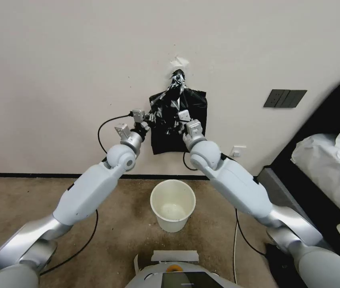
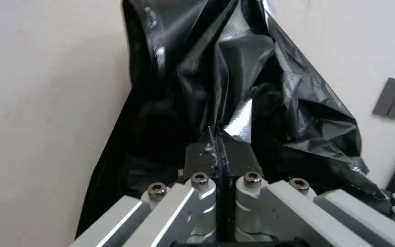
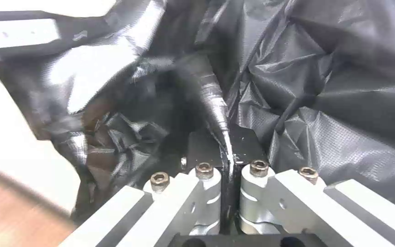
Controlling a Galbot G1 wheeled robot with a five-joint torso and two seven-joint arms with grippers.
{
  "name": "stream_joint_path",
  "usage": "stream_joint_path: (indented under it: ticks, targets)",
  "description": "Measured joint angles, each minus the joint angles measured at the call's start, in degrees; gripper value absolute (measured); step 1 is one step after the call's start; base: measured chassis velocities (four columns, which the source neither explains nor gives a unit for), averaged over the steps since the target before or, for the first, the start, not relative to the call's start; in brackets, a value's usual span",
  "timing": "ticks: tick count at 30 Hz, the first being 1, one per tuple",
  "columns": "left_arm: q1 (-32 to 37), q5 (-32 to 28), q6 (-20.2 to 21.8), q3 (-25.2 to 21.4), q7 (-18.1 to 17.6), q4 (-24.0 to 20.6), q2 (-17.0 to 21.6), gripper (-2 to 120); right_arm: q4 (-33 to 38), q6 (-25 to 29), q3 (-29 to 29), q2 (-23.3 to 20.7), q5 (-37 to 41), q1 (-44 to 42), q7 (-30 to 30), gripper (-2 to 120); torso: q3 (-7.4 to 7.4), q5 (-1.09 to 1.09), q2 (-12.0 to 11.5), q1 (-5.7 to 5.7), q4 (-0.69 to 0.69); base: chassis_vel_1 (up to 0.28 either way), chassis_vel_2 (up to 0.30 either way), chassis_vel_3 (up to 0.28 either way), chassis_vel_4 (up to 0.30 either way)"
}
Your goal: Place a trash bag onto the trash bin.
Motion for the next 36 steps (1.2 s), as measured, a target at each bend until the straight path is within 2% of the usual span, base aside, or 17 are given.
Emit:
stream_joint_path:
  ticks: [5, 8, 10, 12, 18, 27, 32, 36]
  targets:
    - [3.53, 0.04, 0.19, -3.0, -0.28, -2.43, 0.51, 0, 1.54, 0.03, 0.75, -0.25, -0.01, -1.46, 0.0, 0, 0.0, -0.01, 0.0, 0.0, 0.01, 0.0, 0.0, 0.0, 0.0]
    - [8.7, 0.06, -0.3, -7.09, -0.46, -6.58, 1.47, 0, 4.49, 0.16, 1.8, -0.5, -0.22, -3.07, 0.06, 0, 0.0, -0.01, 0.0, 0.0, 0.01, 0.0, 0.0, 0.0, 0.0]
    - [8.93, 0.07, -0.31, -7.25, -0.46, -6.76, 1.49, 0, 4.58, 0.16, 1.84, -0.52, -0.23, -3.12, 0.06, 0, 0.0, -0.01, 0.0, 0.0, 0.01, 0.0, 0.0, 0.0, 0.0]
    - [11.84, 0.11, -0.86, -9.85, -0.27, -9.15, 1.55, 0, 7.26, 0.42, 3.23, -0.94, -0.44, -4.84, 0.13, 0, 0.01, 0.0, 0.0, 0.0, -0.01, 0.0, 0.0, 0.0, 0.0]
    - [19.16, -0.29, -1.85, -16.39, 1.48, -13.92, 0.3, 0, 13.92, 2.13, 7.4, -3.19, -0.37, -10.84, -0.12, 0, 0.0, 0.0, 0.0, 0.0, 0.0, 0.0, 0.0, 0.0, 0.0]
    - [28.18, -0.14, -2.1, -22.63, 3.68, -21.4, -2.56, 0, 20.65, 3.14, 12.79, -5.95, -1.42, -21.97, -2.05, 0, 0.01, 0.0, 0.0, 0.0, -0.01, 0.0, 0.0, 0.0, 0.0]
    - [32.1, -0.07, -2.86, -23.85, 4.77, -23.29, -4.22, 0, 21.31, 3.91, 14.6, -6.57, -3.46, -26.4, -3.77, 0, 0.01, 0.01, 0.0, 0.0, -0.01, 0.0, 0.0, 0.0, 0.0]
    - [35.23, 1.87, -5.28, -21.95, 7.55, -22.91, -7.08, 0, 21.31, 5.46, 16.12, -6.68, -5.74, -29.64, -6.09, 0, 0.01, 0.0, 0.0, 0.0, 0.01, 0.0, 0.0, 0.0, 0.0]
